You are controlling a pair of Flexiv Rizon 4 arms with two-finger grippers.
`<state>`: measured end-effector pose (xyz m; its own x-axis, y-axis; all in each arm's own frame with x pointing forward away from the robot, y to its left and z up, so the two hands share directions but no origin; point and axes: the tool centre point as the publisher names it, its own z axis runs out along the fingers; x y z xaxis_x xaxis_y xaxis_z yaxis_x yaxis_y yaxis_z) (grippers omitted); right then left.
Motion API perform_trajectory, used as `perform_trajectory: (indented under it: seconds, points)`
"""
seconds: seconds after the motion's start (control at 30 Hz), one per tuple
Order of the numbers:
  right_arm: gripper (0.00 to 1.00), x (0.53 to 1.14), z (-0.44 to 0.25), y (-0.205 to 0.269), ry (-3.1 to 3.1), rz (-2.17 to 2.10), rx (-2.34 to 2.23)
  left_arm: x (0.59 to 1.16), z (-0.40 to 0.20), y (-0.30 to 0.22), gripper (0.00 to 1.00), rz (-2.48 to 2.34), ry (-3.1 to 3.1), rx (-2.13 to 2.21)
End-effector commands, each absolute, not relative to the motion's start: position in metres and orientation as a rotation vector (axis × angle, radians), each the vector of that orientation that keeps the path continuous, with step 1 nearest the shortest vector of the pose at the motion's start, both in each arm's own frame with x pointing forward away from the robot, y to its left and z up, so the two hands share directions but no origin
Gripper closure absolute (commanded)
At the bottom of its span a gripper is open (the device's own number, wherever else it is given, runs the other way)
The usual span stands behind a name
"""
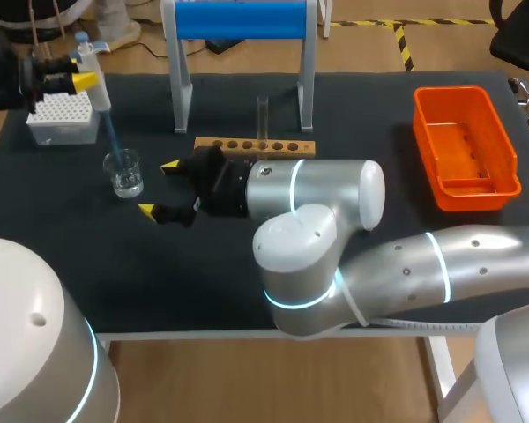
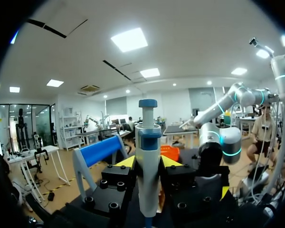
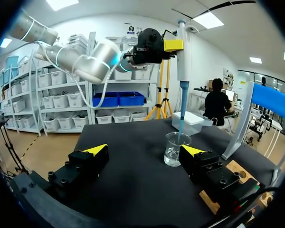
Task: Invert the test tube, pick up the pipette, mount the tip to pipette, aspirate from beaker and dispense into the tube, eject the tip, return the pipette, and cap with the stopper.
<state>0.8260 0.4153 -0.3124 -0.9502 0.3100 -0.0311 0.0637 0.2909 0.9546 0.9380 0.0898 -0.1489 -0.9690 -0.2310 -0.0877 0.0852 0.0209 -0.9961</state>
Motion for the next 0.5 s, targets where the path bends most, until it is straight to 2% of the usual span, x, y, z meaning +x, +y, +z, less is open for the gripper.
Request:
perform_trajectory:
  seconds: [0.03,0.5]
  points:
    - [0.00,0.827,-0.312,0.415,2.351,1.720,0.344,0.943,-0.156,0.090,1.00,-2.063,2.066,-0.140]
    - [0.00,0.827,-0.312,0.415,2.351,1.720,0.344,0.945,-0.175,0.092,1.00,-2.057,2.111,-0.108]
